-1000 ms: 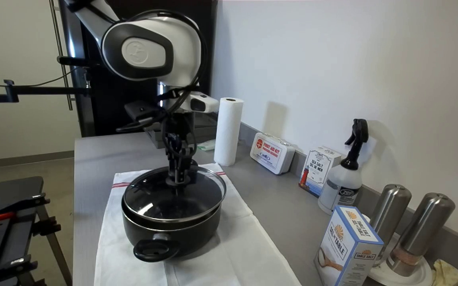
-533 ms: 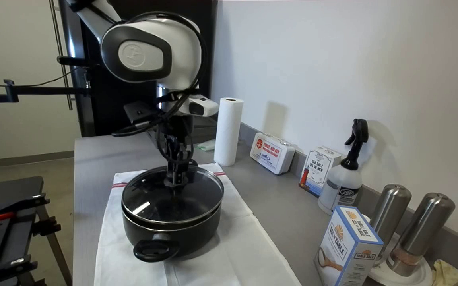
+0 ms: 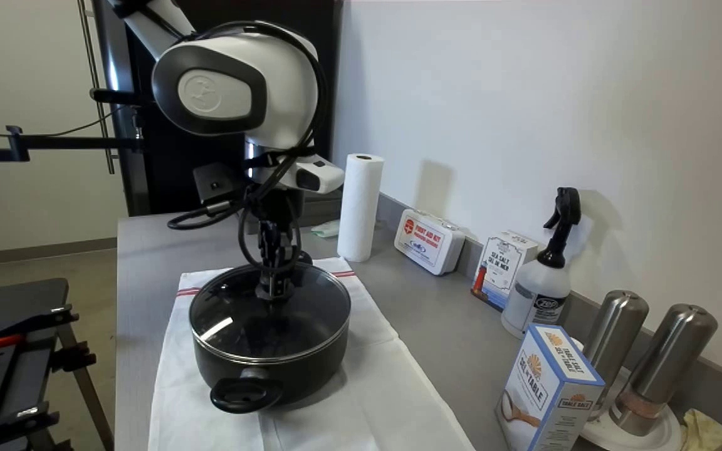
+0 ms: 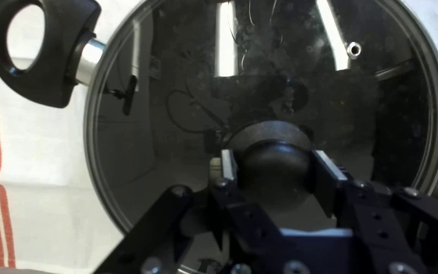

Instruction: Use the lid to cover the pot

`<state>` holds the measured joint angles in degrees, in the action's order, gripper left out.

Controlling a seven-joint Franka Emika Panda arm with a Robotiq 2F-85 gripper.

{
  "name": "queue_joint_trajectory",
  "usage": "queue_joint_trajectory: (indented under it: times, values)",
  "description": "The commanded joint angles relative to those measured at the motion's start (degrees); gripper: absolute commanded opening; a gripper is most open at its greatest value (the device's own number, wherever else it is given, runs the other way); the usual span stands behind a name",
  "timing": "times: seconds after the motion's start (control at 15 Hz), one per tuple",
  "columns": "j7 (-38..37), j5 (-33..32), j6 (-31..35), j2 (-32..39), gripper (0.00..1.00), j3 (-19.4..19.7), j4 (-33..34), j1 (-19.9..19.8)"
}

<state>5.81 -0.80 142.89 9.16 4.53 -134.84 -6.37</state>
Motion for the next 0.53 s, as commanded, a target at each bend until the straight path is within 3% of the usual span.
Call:
queue_joint_trajectory:
  times: [0.0,0.47]
  values:
    - [2.8,2.8,0.9,-1.0,0.25,0.0,-0.3,-1.0]
    - [2.9,2.5,1.4,-0.7,0.25,0.1,-0.3,-0.9]
